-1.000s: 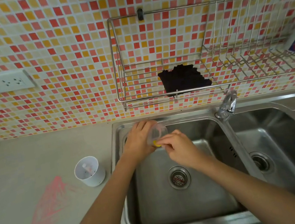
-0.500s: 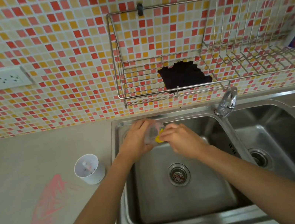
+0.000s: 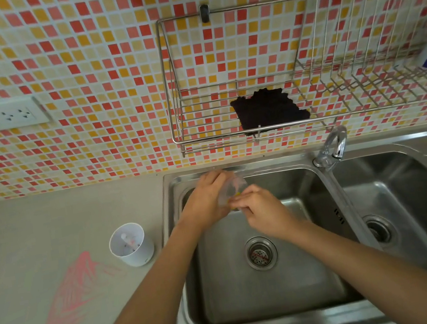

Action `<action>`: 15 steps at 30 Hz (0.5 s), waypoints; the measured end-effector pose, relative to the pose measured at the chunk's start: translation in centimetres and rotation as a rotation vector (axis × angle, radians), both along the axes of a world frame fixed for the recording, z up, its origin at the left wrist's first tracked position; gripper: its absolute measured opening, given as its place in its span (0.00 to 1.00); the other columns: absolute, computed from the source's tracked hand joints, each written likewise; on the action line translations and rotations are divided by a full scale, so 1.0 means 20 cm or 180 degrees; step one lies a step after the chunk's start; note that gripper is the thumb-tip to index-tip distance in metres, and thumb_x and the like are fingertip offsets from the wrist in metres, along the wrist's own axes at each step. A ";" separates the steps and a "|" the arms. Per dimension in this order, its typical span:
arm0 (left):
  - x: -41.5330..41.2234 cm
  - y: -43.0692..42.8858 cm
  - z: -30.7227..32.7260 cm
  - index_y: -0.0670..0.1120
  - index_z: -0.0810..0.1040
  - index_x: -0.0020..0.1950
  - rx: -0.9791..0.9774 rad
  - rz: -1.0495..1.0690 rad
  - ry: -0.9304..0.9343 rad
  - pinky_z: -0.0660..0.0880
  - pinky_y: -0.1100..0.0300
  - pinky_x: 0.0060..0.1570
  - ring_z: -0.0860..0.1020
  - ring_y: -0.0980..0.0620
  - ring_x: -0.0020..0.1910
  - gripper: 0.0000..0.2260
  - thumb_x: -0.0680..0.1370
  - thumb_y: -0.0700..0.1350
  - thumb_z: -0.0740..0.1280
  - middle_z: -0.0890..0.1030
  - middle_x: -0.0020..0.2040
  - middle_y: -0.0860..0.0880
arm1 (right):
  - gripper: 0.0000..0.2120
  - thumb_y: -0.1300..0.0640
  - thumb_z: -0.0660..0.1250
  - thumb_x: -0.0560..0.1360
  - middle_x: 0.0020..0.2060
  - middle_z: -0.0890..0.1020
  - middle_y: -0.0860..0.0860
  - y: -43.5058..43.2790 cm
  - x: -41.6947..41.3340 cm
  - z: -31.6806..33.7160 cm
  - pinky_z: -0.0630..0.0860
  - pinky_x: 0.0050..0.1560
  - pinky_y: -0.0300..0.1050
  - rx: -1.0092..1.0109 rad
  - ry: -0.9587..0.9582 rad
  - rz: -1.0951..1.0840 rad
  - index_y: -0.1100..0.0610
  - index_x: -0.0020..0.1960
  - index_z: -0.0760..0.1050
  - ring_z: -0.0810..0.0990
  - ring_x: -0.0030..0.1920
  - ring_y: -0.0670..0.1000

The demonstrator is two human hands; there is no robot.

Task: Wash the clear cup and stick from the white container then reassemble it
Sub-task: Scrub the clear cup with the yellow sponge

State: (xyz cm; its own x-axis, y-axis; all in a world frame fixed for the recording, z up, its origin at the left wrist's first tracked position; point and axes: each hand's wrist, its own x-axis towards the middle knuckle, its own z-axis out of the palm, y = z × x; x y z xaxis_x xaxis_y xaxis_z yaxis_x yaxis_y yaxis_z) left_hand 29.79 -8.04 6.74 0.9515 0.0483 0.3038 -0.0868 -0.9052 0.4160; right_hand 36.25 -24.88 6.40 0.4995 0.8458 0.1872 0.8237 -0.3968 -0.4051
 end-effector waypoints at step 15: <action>0.00 -0.01 0.00 0.48 0.70 0.68 -0.0062 0.0100 0.0080 0.68 0.59 0.63 0.70 0.49 0.64 0.33 0.65 0.44 0.77 0.74 0.64 0.50 | 0.19 0.67 0.71 0.65 0.50 0.84 0.47 -0.01 0.05 0.04 0.75 0.51 0.52 -0.0234 -0.0485 0.0148 0.52 0.53 0.82 0.74 0.55 0.54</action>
